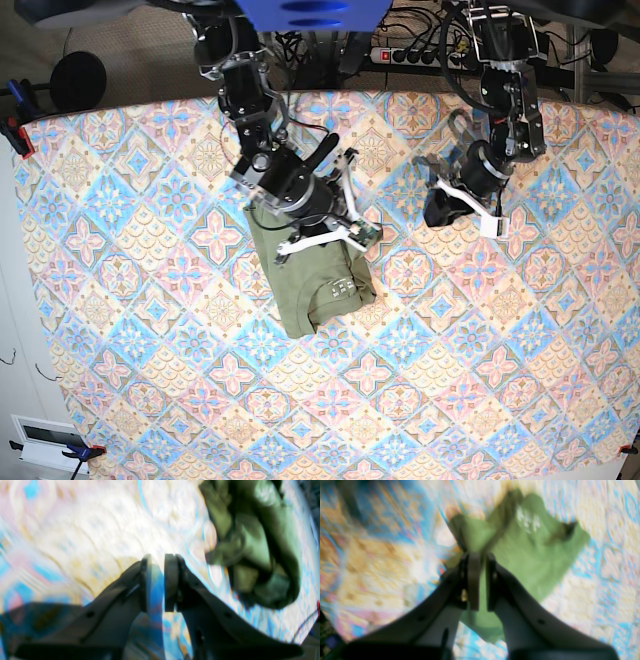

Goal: Layout the t-shirt on the table in an organized manner, then fold the t-shirt properly
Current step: 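Grasp the folded bundle with the right gripper and drag it aside, then release the bundle and raise both grippers away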

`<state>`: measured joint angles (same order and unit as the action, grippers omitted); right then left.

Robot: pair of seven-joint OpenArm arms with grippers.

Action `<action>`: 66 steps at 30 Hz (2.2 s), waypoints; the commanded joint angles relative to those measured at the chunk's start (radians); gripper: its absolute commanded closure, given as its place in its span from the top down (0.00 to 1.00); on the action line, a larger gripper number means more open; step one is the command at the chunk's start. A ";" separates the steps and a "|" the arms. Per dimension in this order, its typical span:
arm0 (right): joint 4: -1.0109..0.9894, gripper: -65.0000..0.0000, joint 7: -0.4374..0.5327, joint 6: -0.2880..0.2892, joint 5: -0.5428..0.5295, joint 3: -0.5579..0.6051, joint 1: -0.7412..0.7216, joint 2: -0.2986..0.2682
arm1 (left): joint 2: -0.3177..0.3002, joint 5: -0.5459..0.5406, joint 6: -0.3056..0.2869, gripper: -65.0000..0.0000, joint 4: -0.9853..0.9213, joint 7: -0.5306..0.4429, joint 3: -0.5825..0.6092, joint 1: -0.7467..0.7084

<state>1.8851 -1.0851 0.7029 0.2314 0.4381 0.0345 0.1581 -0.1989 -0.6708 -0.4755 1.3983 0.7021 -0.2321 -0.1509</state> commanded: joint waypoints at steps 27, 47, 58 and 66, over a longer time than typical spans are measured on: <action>-0.789 0.06 0.326 -0.005 -0.083 0.026 -0.417 -0.001 | -0.009 -0.139 -0.012 0.13 0.037 -0.022 -0.005 -0.054; -0.867 0.02 0.414 -0.005 -0.083 -0.290 -0.419 -0.068 | -0.007 -0.139 -0.012 0.13 0.037 -0.022 -0.005 -0.052; -0.867 0.03 0.477 -0.005 -0.083 -0.347 -0.419 -0.220 | -0.006 -0.139 -0.012 0.13 0.037 -0.022 -0.003 -0.048; -0.865 0.02 0.477 -0.005 -0.083 -0.350 -0.420 -0.302 | -0.006 -0.139 -0.012 0.13 0.037 -0.022 -0.002 -0.048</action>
<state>1.0088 -0.5797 0.7128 0.1188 0.0933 -0.3660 -0.1307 -0.1993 -0.7898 -0.4747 1.4170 0.6983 -0.2333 -0.2081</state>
